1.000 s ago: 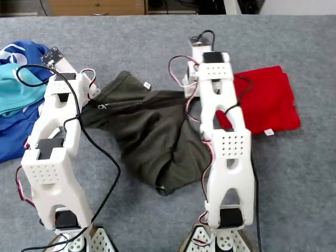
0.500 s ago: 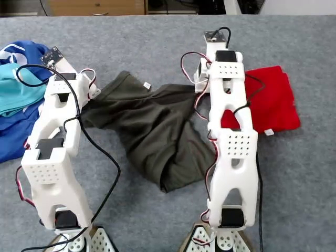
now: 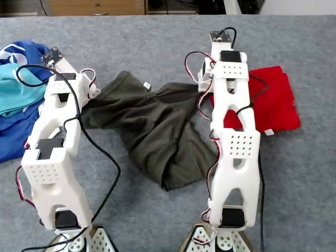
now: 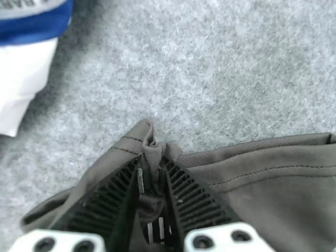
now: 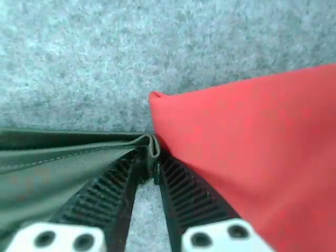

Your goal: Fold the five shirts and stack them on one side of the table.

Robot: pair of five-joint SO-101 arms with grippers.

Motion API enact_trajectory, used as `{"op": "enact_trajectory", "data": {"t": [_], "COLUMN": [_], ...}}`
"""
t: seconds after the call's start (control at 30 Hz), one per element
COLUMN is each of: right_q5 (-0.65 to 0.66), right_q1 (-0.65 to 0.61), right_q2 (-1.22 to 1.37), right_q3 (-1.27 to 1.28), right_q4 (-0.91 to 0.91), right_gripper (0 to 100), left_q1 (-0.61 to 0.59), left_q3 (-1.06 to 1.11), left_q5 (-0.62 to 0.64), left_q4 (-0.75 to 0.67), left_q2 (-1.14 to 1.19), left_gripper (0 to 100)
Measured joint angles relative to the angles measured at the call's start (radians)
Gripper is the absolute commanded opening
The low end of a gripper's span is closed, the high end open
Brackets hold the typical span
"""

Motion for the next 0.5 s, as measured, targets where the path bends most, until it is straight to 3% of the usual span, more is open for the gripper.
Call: {"op": "enact_trajectory", "data": {"t": [0.27,0.5], "right_q5": [-0.003,-0.003], "right_q1": [0.0,-0.044], "right_q2": [0.0,0.0], "right_q3": [-0.011,-0.152], "right_q4": [0.005,0.13], "right_gripper": [0.1,0.1], "left_q1": [0.0,0.0], "left_q3": [0.0,0.0], "left_q5": [0.0,0.0], "left_q4": [0.0,0.0], "left_q2": [0.0,0.0], "left_gripper": [2,2]}}
